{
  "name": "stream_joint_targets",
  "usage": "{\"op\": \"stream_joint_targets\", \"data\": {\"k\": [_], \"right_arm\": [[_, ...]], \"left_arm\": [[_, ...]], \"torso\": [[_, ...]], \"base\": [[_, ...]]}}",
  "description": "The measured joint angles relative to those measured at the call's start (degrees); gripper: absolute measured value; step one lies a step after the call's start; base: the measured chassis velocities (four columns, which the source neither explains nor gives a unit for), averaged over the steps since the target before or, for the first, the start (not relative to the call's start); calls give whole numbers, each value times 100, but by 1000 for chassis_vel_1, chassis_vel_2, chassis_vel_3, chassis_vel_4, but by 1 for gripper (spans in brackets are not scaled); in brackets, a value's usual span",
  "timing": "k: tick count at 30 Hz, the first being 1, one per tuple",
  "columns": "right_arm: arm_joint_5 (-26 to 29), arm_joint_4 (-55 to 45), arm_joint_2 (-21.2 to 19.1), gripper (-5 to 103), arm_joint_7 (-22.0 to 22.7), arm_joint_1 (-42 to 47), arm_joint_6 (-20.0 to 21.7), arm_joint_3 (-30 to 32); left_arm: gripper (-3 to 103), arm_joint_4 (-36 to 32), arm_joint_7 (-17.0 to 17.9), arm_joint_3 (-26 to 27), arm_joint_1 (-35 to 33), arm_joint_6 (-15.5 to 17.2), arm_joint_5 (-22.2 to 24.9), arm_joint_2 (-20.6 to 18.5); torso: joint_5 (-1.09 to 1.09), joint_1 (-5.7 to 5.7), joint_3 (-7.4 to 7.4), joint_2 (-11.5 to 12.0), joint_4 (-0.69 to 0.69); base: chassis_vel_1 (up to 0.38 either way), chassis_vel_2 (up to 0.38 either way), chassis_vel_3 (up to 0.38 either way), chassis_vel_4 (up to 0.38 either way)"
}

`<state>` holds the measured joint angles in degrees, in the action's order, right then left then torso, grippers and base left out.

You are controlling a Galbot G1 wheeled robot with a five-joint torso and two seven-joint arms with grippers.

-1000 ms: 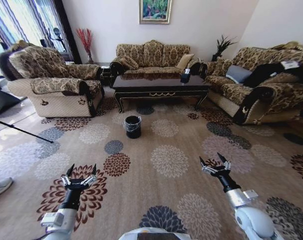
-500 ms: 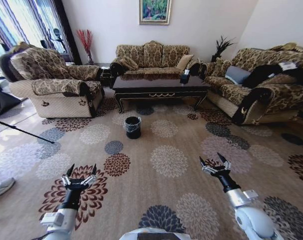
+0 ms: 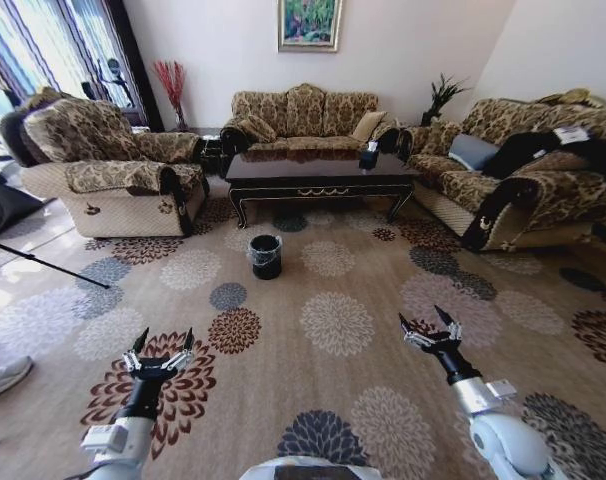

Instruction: Move to the front of the table and pick up the trash from the floor, then place it into the trash bin.

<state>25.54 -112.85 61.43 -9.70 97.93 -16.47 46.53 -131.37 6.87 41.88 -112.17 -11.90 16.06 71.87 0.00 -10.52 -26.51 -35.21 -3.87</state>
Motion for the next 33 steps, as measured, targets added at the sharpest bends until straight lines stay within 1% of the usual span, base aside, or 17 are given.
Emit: {"op": "stream_joint_targets", "data": {"k": [5, 8, 16, 18, 22, 26, 30, 33], "right_arm": [[0, 0, 0, 100, 0, 0, 0, 0], [0, 0, 0, 100, 0, 0, 0, 0], [0, 0, 0, 100, 0, 0, 0, 0], [0, 0, 0, 100, 0, 0, 0, 0], [-1, 0, 0, 100, 0, 0, 0, 0], [0, 0, 0, 100, 0, 0, 0, 0], [0, 0, 0, 100, 0, 0, 0, 0], [-1, 0, 0, 100, 0, 0, 0, 0]], "left_arm": [[100, 0, 0, 0, 0, 0, 0, 0], [100, 0, 0, 0, 0, 0, 0, 0], [100, 0, 0, 0, 0, 0, 0, 0], [100, 0, 0, 0, 0, 0, 0, 0], [100, 0, 0, 0, 0, 0, 0, 0], [100, 0, 0, 0, 0, 0, 0, 0], [100, 0, 0, 0, 0, 0, 0, 0], [100, 0, 0, 0, 0, 0, 0, 0]], "torso": [[0, -63, -84, -149, 0], [0, -84, -108, -193, 0], [0, -171, -249, -420, 0], [0, -181, -262, -444, 0], [0, -237, -335, -572, 0], [0, -260, -369, -630, 0], [0, -320, -445, -768, 0], [0, -347, -477, -826, 0]], "base": [[0, 0, 0, 0], [0, 0, 0, 0], [0, 0, 0, 0], [0, 0, 0, 0], [0, 0, 0, 0], [0, 0, 0, 0], [0, 0, 0, 0], [0, 0, 0, 0]]}}
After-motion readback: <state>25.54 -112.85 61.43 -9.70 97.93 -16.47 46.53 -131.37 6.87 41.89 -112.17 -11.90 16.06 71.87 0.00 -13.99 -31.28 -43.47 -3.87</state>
